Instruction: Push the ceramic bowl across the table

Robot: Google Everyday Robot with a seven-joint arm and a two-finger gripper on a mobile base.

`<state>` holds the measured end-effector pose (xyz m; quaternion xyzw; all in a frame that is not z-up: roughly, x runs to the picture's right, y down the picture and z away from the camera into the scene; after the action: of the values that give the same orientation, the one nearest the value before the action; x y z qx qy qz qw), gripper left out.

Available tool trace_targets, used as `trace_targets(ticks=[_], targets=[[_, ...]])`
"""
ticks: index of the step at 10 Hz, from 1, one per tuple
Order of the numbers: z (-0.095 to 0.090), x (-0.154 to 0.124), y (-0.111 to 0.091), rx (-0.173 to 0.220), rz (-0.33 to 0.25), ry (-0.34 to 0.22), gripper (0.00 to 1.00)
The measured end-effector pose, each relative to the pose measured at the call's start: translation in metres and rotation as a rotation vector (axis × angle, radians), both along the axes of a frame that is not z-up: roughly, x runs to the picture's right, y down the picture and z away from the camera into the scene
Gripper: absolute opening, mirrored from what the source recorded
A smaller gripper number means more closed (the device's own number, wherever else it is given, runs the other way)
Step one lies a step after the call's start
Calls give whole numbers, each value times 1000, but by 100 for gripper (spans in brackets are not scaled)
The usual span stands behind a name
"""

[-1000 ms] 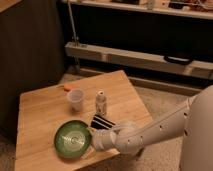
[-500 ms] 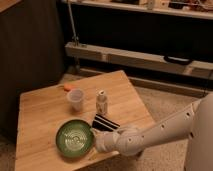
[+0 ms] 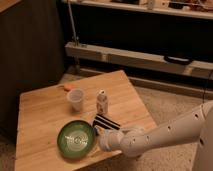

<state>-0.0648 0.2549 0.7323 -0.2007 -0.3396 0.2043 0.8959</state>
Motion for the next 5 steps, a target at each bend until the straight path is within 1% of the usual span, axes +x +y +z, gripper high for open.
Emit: trace_targets(ticks=[2, 5], targets=[[3, 3, 1, -5, 7, 5, 80], [10, -1, 8, -16, 13, -3, 80]])
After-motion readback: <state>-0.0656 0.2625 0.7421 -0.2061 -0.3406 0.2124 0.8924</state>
